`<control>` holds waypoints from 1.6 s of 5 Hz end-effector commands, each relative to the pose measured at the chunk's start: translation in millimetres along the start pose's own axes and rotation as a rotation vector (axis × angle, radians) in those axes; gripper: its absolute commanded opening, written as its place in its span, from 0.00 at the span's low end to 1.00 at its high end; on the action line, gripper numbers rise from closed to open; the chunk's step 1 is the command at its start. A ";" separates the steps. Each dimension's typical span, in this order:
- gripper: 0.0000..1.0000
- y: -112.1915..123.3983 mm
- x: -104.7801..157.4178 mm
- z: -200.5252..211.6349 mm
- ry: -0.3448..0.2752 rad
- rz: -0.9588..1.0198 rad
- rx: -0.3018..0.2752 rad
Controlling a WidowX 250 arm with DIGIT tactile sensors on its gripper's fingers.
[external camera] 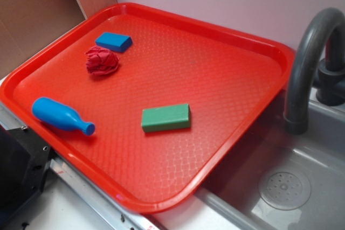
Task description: Grab the green block.
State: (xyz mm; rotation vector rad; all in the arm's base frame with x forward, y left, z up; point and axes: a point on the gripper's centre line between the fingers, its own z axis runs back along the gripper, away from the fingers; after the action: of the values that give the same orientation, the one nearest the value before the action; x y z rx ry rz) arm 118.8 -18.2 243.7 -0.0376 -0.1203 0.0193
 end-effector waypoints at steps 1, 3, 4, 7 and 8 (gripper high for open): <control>1.00 0.0 0.0 0.0 0.000 0.000 0.000; 1.00 -15.5 29.1 -12.5 -0.123 -0.235 0.071; 1.00 -33.7 40.6 -25.7 -0.146 -0.393 0.055; 1.00 -81.7 59.3 -90.4 -0.044 -0.589 0.006; 1.00 -90.4 63.9 -123.6 0.020 -0.597 0.044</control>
State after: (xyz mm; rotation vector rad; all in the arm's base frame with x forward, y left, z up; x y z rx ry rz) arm 200.1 -107.3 123.4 0.0493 -0.0680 -0.5721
